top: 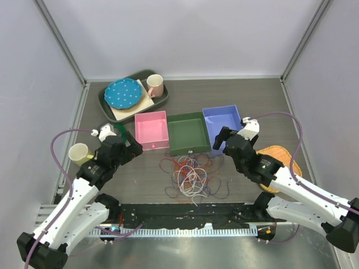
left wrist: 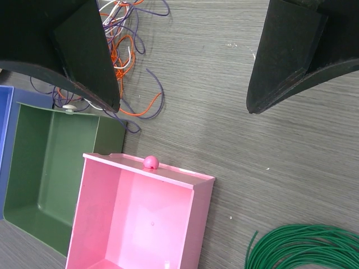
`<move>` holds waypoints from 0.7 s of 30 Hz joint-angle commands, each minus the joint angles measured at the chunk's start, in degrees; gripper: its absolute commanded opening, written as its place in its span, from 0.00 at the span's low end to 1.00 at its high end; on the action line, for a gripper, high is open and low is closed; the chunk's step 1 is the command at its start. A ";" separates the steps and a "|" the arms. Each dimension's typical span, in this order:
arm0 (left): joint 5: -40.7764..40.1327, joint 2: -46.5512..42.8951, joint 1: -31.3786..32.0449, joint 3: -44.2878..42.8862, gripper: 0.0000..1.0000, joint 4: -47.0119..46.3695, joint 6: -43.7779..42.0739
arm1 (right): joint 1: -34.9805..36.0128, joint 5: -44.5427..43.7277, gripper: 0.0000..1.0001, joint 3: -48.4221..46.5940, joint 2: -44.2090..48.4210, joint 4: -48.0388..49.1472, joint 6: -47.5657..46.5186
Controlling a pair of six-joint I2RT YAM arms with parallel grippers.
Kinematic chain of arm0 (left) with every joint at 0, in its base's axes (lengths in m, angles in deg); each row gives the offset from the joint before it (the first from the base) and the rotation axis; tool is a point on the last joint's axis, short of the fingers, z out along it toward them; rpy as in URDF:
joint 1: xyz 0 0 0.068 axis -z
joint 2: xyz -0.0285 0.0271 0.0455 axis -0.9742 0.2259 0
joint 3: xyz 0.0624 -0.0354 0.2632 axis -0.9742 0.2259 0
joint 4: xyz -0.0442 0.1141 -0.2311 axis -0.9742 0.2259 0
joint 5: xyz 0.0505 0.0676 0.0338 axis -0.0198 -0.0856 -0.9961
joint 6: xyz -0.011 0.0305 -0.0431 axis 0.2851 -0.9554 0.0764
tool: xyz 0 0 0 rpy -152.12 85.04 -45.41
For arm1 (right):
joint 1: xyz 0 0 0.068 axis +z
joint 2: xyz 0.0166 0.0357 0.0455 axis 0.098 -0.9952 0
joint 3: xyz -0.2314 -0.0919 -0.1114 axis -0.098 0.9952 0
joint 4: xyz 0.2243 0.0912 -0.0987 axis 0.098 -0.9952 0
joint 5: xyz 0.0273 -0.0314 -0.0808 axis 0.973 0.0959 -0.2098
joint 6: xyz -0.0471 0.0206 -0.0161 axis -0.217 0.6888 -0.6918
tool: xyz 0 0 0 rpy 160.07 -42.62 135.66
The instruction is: Untangle the cables
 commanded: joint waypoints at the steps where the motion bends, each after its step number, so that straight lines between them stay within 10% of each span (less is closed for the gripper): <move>1: -1.05 -0.83 0.06 -1.20 1.00 0.86 0.54 | 0.00 -3.50 0.98 0.13 3.49 2.68 1.18; 10: -0.62 2.59 0.15 -2.25 1.00 -2.56 -1.56 | 0.00 5.71 0.98 0.83 4.03 9.43 -7.24; 21: 11.21 22.19 -0.47 -12.61 1.00 -14.67 -9.03 | -2.28 12.49 0.97 -16.64 -24.06 8.83 -14.19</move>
